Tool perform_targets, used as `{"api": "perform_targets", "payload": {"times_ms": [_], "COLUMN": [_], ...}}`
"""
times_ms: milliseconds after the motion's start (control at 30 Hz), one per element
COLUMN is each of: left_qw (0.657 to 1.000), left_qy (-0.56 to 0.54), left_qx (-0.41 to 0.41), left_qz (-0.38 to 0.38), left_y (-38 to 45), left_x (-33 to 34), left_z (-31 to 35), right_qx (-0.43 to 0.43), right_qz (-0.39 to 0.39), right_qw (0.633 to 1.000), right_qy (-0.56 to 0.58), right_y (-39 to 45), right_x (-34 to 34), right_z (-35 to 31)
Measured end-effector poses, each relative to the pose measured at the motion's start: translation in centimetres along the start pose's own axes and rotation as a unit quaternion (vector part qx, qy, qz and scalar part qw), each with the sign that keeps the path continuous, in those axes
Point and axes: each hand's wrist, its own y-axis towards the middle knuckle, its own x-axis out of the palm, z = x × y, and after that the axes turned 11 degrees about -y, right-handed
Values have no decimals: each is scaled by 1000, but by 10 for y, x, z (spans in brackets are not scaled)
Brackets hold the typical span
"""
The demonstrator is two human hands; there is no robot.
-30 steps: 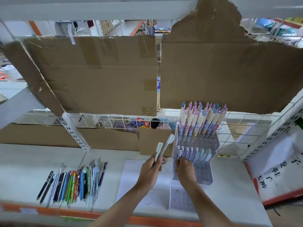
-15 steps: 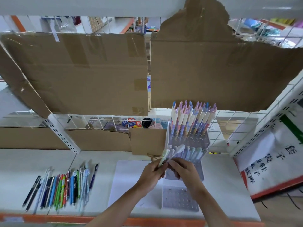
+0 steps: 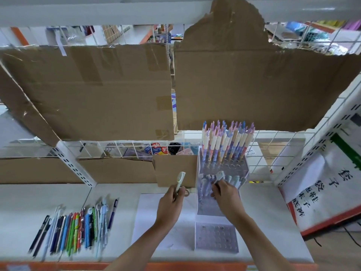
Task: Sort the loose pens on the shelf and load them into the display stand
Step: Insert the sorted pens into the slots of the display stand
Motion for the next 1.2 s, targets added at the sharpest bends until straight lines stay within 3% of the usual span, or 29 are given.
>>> {"api": "perform_targets", "payload": {"times_ms": [133, 267, 433, 633, 833, 1000, 1200], "left_qw": [995, 989, 991, 990, 977, 970, 959], "left_qy": [-101, -148, -125, -72, -58, -53, 144], "left_qx": [-23, -18, 23, 45, -1, -11, 59], "left_qz": [1, 0, -49, -114, -204, -239, -237], "left_y": [-1, 0, 0, -2, -2, 2, 11], "left_x": [-1, 0, -2, 2, 23, 34, 28], "left_z": [-6, -7, -6, -8, -2, -2, -12], "right_qx": [-32, 20, 49, 56, 15, 53, 67], "right_qz": [-52, -88, -92, -36, -74, -42, 52], "right_qw": [996, 992, 991, 998, 971, 968, 965], "right_qy": [-70, -91, -87, 23, 228, 241, 247], "right_y": [1, 8, 12, -8, -34, -32, -23], "right_x": [23, 40, 48, 36, 5, -4, -20], "right_z": [4, 2, 1, 9, -9, -5, 8]}}
